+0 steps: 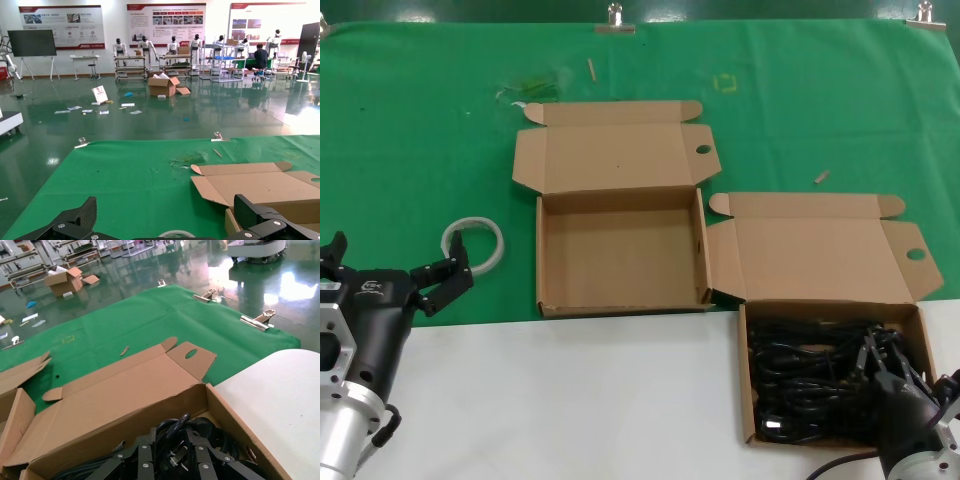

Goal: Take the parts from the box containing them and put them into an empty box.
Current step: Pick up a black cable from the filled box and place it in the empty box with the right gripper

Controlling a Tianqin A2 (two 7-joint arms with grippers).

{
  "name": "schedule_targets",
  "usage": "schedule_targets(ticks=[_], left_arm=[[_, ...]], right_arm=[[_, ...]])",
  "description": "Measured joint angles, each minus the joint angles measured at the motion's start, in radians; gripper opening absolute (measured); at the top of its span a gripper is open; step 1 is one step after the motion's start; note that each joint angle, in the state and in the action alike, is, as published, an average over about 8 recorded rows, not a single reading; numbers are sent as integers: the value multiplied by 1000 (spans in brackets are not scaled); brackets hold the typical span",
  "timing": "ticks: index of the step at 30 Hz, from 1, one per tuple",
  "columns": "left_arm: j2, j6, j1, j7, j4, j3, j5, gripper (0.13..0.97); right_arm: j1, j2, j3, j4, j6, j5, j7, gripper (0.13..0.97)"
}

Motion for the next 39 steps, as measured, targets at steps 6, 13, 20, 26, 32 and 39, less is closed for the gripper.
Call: schedule_targets(ticks=[6, 13, 20, 26, 32, 39], left_arm=[[0, 0, 0, 0, 0, 0, 0, 966], [0, 0, 0, 0, 0, 0, 0, 966], [0, 0, 0, 0, 0, 0, 0, 966], [0, 0, 0, 0, 0, 0, 0, 966], [0, 0, 0, 0, 0, 0, 0, 966], [0, 0, 0, 0, 0, 0, 0, 966]], right_arm=[[1, 0, 4, 15, -11, -11, -4, 240], [1, 0, 11, 37, -30, -37, -3, 221], [-5, 0, 16, 56, -36, -50, 3, 197], [-18, 0, 21, 79, -38, -63, 7, 181], [-33, 0, 24, 108, -39, -76, 11, 172], [-44, 0, 20, 146, -38, -90, 11, 167]])
